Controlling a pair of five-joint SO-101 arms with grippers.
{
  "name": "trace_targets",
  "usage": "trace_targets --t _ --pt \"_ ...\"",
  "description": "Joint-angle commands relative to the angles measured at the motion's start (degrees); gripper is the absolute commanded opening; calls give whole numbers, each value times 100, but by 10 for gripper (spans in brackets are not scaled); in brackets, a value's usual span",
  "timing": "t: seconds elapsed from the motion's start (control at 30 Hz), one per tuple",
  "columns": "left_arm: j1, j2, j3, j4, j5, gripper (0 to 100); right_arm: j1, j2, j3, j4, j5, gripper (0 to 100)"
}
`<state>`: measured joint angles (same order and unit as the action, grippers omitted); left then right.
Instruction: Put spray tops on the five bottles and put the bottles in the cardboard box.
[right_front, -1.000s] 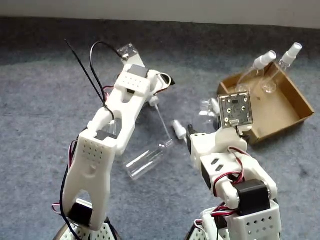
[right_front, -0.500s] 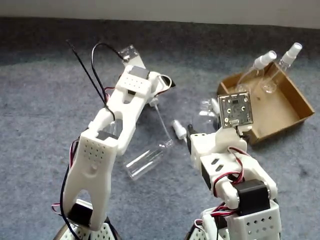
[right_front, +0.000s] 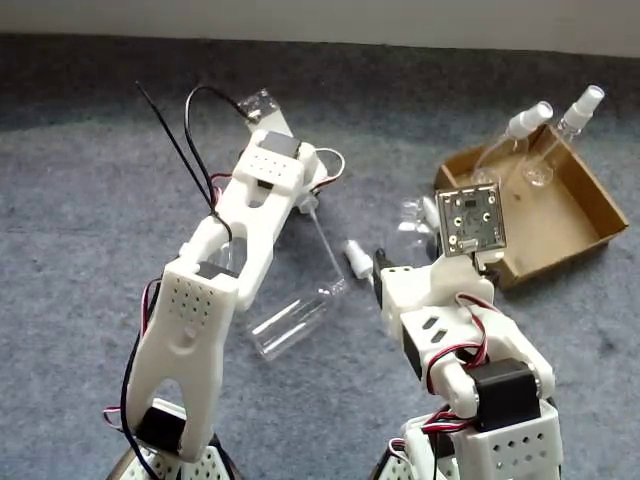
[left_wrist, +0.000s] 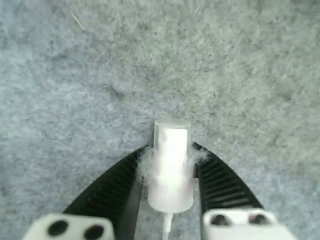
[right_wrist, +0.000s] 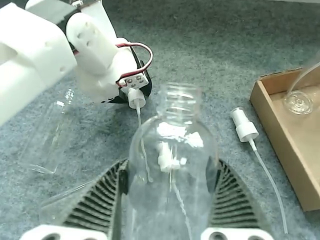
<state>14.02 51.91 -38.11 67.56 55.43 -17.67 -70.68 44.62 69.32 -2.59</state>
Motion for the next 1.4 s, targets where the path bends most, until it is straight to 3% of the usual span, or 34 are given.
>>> trace_targets --t 0.0,0.2,0.43,0.67,0.93,1.17,1.37 --pt "145 22 -110 0 26 6 48 -75 -57 -110 70 102" --pt "145 13 -470 114 26 6 48 -75 66 -145 70 102" --pt "180 22 -2053 1785 -18 6 48 -75 848 -1138 70 102" --pt "189 48 -3767 3042 -1609 6 48 -75 1209 -1587 70 102" --pt "127 13 -4664 3182 -2488 6 48 -75 1244 -1604 70 102" --pt "136 -4 -5763 3288 -2690 6 48 -75 1578 -2290 26 102" --pt "347 -796 -5578 3288 -3147 6 48 -75 1982 -2888 18 102"
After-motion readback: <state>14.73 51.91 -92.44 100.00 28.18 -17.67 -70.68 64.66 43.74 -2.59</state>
